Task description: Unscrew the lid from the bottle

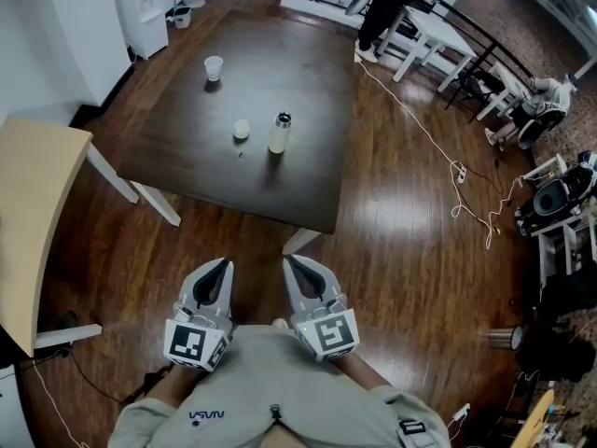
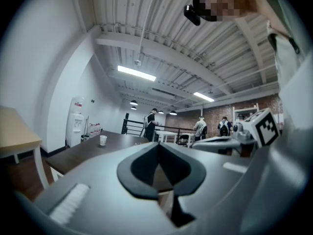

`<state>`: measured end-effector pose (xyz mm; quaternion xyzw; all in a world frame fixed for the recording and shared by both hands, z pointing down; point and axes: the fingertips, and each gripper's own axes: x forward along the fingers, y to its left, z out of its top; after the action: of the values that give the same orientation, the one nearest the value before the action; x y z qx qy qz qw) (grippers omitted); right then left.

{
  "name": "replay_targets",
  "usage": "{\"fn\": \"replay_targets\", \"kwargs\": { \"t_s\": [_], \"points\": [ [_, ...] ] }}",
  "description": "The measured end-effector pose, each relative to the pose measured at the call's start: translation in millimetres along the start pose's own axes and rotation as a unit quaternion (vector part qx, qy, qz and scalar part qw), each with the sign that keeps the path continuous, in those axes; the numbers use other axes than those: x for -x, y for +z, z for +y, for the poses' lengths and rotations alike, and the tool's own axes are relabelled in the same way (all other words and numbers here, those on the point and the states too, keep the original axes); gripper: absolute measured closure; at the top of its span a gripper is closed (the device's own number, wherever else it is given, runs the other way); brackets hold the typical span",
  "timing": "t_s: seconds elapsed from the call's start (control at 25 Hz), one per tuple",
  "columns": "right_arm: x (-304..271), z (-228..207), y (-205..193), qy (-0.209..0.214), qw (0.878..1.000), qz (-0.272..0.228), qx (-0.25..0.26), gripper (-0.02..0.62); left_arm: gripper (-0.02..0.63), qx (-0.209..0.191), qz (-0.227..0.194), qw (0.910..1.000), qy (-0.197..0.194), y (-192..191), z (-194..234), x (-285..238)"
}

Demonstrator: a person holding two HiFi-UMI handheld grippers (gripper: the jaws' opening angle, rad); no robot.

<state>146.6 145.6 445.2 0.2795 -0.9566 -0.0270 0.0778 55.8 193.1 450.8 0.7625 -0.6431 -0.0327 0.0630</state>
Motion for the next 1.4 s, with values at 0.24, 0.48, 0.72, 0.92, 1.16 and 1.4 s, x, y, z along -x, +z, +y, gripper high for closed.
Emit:
{"fn": "replay_targets", "kwargs": {
  "t_s": [0.24, 0.48, 0.72, 0.92, 1.16, 1.4],
  "points": [
    [47, -4, -13, 0.015, 1.000, -0.013, 0.012, 0.595, 0.603, 0.018, 0.001, 0.9998, 0.012, -26, -50, 7],
    [81, -6, -31, 0.022, 1.000, -0.009, 0.007, 0.595, 0.603, 0.016, 0.010, 0.9995, 0.025, -45, -80, 21],
    [104, -10, -50, 0.035, 0.999, 0.006, -0.004, 0.596, 0.604, 0.012, 0.018, 0.9995, 0.025, -54, -104, 21],
    [107, -7, -51, 0.046, 0.999, 0.004, 0.001, 0.597, 0.604, 0.013, 0.019, 0.9995, 0.020, -55, -111, 17],
    [110, -9, -48, 0.043, 0.999, -0.002, -0.003, 0.597, 0.604, 0.014, 0.019, 0.9995, 0.021, -53, -113, 18],
    [107, -10, -47, 0.036, 0.999, -0.004, -0.007, 0.597, 0.604, 0.010, 0.021, 0.9996, 0.014, -52, -112, 15]
  ]
}}
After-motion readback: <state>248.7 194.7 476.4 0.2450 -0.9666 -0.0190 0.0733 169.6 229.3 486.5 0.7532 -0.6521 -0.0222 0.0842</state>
